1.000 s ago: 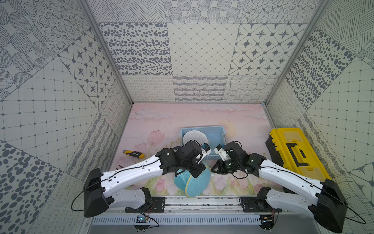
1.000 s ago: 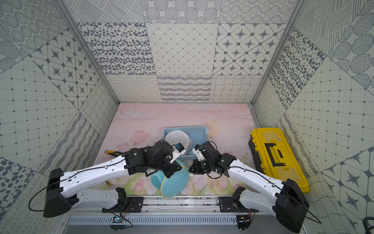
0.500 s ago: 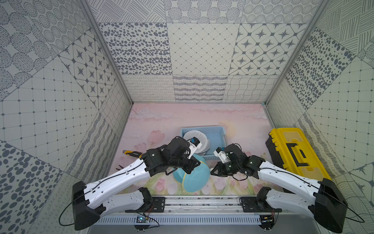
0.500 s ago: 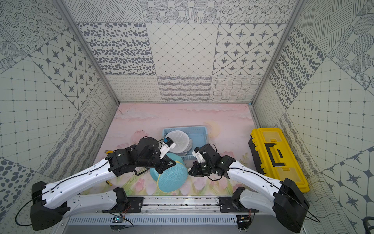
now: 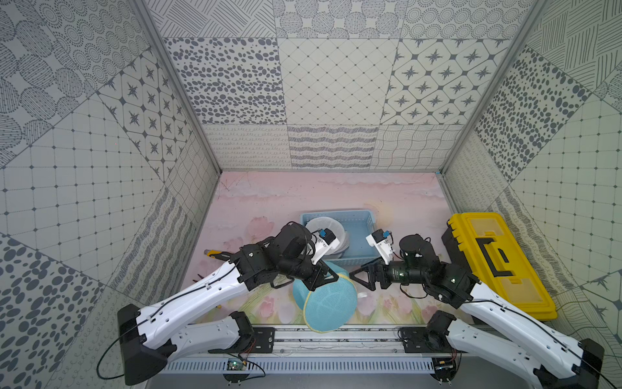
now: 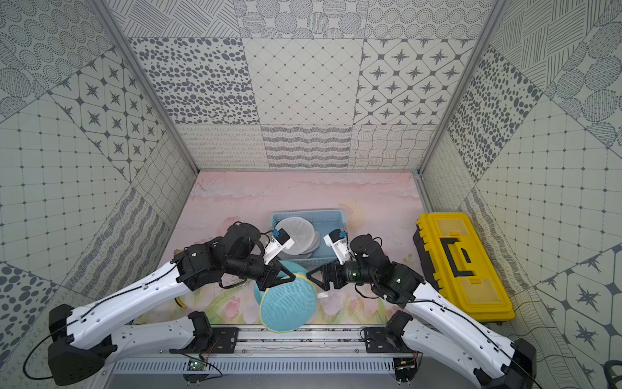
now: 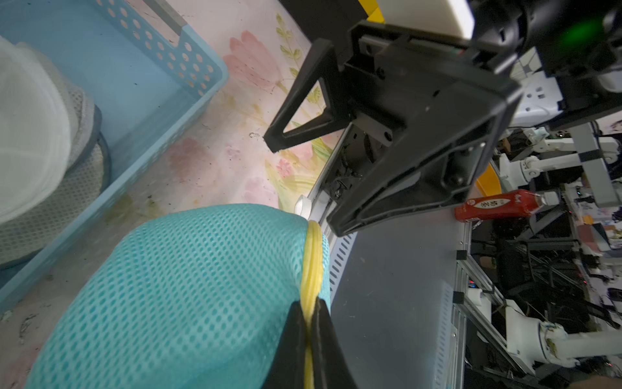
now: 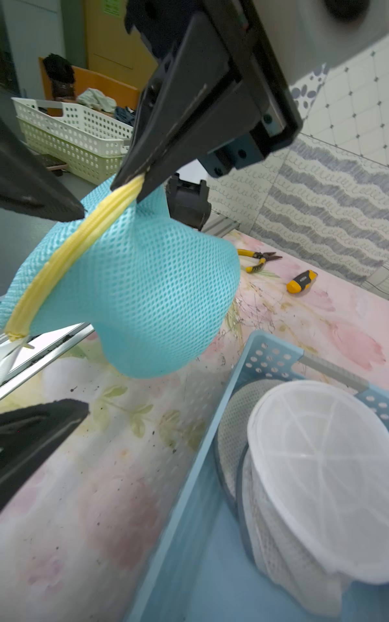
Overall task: Turn the laundry bag inside out
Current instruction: Place the laundry bag at the center of the board.
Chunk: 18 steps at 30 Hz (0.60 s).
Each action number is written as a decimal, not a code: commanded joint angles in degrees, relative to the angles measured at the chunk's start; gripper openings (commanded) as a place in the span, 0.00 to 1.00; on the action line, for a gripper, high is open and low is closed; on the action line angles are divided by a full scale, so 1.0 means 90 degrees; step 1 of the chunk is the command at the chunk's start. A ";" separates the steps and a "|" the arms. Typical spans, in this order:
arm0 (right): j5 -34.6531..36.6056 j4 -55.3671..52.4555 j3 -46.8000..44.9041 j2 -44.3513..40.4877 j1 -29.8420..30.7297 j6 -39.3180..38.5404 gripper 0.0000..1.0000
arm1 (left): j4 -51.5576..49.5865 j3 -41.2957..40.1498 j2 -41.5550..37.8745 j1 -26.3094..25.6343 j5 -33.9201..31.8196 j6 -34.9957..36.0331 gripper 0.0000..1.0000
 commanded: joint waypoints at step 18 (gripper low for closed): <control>-0.1453 0.0289 0.1210 0.1557 0.0889 -0.0917 0.11 | -0.0134 0.0219 -0.0425 0.0664 0.0861 -0.0146 0.00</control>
